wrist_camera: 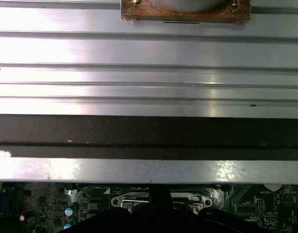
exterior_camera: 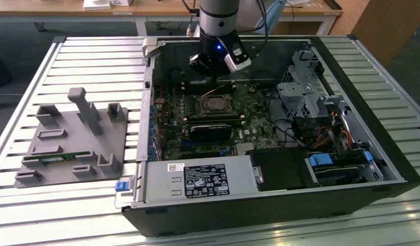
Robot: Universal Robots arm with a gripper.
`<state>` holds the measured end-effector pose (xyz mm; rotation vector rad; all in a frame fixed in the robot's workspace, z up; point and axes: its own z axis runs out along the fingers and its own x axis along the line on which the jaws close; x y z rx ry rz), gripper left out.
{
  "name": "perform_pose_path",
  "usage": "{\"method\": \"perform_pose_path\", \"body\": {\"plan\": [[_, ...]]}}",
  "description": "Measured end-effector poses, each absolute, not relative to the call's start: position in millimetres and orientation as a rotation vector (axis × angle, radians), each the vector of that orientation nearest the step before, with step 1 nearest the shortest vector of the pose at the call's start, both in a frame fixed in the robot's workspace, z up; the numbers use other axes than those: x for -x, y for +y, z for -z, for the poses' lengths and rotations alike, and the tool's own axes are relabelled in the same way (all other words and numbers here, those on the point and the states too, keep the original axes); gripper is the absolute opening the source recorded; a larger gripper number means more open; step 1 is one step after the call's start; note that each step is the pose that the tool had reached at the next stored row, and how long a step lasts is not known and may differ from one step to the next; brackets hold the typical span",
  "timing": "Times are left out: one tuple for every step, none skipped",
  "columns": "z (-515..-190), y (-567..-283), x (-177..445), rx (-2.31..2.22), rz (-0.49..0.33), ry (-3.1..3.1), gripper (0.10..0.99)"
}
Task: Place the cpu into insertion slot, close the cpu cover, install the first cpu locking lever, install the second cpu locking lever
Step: 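Install the first cpu locking lever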
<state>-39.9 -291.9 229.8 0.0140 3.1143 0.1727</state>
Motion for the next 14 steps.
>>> {"method": "perform_pose_path", "body": {"plan": [[-229.1, -291.8, 39.2, -0.014, -0.173, 3.114, 0.106], [-228.5, -291.8, 38.4, -0.014, -0.173, 3.114, 0.106], [-227.9, -291.9, 37.7, -0.014, -0.173, 3.114, 0.106], [-227.3, -291.8, 36.7, -0.014, -0.173, 3.114, 0.106], [-226.7, -291.8, 35.8, -0.014, -0.173, 3.114, 0.106], [-226.2, -291.8, 34.9, -0.014, -0.173, 3.114, 0.106], [-225.7, -291.8, 33.9, -0.014, -0.173, 3.114, 0.106], [-225.3, -291.8, 33.1, -0.014, -0.173, 3.114, 0.106], [-224.8, -291.8, 32.4, -0.014, -0.173, 3.114, 0.106], [-224.3, -291.8, 31.6, -0.014, -0.173, 3.114, 0.106], [-223.7, -291.8, 30.8, -0.014, -0.173, 3.114, 0.106], [-223.1, -291.8, 30.4, -0.014, -0.173, 3.114, 0.106], [-222.4, -291.7, 29.8, -0.014, -0.173, 3.114, 0.106], [-221.7, -291.7, 29.1, -0.014, -0.173, 3.114, 0.106]]}}
